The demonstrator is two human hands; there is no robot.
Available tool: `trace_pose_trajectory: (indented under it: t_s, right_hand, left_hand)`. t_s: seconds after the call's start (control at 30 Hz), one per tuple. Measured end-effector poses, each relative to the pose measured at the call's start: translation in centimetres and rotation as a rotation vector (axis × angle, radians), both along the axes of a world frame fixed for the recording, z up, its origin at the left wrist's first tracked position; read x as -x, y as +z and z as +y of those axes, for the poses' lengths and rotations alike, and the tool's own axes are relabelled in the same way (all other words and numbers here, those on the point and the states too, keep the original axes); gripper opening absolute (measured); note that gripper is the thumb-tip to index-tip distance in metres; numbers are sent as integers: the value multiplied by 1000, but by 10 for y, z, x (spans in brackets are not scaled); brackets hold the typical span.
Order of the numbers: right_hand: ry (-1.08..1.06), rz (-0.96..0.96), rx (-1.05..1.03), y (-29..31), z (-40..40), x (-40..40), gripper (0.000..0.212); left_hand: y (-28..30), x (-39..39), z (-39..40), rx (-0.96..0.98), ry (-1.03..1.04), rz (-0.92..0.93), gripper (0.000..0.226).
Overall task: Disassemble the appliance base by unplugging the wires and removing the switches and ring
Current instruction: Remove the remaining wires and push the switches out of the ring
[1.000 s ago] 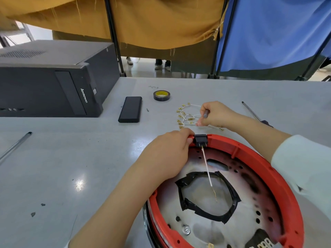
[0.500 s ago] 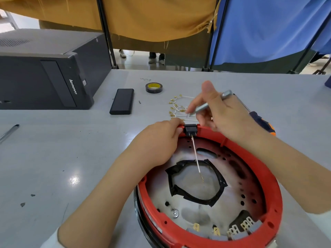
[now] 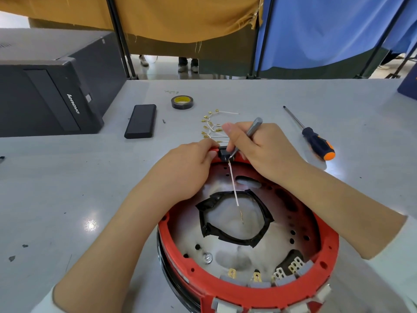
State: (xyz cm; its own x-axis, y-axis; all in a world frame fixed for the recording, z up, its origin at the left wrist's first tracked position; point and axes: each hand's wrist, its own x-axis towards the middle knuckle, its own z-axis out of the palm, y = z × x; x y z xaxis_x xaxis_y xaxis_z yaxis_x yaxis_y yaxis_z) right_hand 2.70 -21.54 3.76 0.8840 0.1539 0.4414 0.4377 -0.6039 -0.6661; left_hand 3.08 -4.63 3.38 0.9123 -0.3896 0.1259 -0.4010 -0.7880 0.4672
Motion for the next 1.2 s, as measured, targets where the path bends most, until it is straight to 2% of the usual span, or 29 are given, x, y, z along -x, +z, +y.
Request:
trace_pose_trajectory:
  t_s: [0.27,0.43,0.8,0.9,1.07,1.2]
  right_hand:
    - [13,-51,107,-2,4,-3,49]
    - [-56,101,120,5,8,-17,54]
    - [-103,162,106,8,11,-21,58]
    - [-113,115,85,5,10,-20,56]
    - [-45,-129,69,-1,5,-9,52]
    - [-67,-36,84,-1,7,-13,53]
  left_hand:
    - [-1,0,0,-1,0,3,32]
    - [-1,-1,0,-6,11,5,30]
    - [-1,-1,0,13,15,17,30]
    - [-1,-1,0,26,13,20,29]
    - [-1,-1,0,23,10,7,28]
    - [-1,-1,0,12,6,-1,29]
